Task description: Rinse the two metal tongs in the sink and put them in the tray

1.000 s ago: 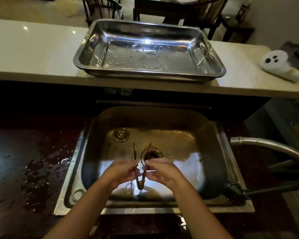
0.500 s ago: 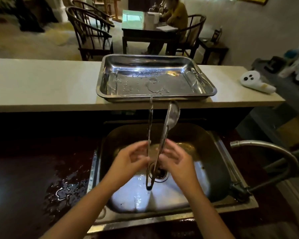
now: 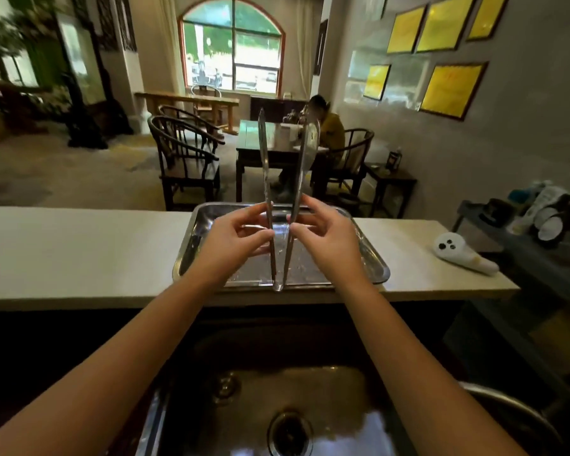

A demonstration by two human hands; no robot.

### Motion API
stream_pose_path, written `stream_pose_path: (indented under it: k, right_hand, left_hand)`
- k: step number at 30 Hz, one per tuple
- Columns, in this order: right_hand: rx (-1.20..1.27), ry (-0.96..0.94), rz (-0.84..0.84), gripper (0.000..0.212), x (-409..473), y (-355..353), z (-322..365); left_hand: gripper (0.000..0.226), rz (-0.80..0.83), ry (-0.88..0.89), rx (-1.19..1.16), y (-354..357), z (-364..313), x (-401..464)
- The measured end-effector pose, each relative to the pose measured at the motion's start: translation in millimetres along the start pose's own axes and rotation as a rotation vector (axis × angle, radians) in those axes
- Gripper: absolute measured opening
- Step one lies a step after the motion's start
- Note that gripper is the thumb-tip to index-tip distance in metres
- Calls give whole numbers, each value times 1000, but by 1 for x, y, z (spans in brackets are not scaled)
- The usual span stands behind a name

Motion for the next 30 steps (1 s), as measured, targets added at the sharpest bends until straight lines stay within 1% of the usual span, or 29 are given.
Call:
stream_pose_path:
  k: [4,7,10,12,14,16,18,21,24,26,30]
  right_hand:
    - [-20,48,22,52,55,-19,-3]
    - [17,186,59,54,86,-23,-23]
    - [110,342,125,54,103,-18,-53]
    - [89,423,191,49,107,-13,-72]
    - [85,507,237,43,107,-7,-90]
    - [122,592,262,44,104,-2,-108]
    - [128,626,287,38,102,3,-122]
    - [186,651,265,13,94,8,-136]
    - [187,683,261,22,89,11,-143]
    - [181,699,262,16,87,13,-143]
    - [142,707,250,22,84,14,-142]
  left_hand:
    - [53,-50,-64,27,-18,-6,53]
    - [54,-69,-175,16,-25,7,80]
    - [44,-18,-335,-11,-25,32,98]
    - [37,34,-426,9,-24,49,103]
    - [34,63,-487,21,-21,68,106]
    - [31,70,-545,31,-17,88,108]
    - [26,92,-574,75,-14,104,109]
    - [25,96,-620,122,-13,121,110]
    - [29,111,-675,98,-11,133,108]
    - [32,122,-694,85,-10,137,107]
    - [41,111,-691,145,-10,138,107]
Point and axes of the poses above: each hand's wrist, its own x-axis towards the middle knuckle, its own y-axis out of the palm, z = x × y, the point moved 4 cm from there along x, towards the middle knuckle, and after that the axes turned 15 degrees about z, right-handed, at the moved point
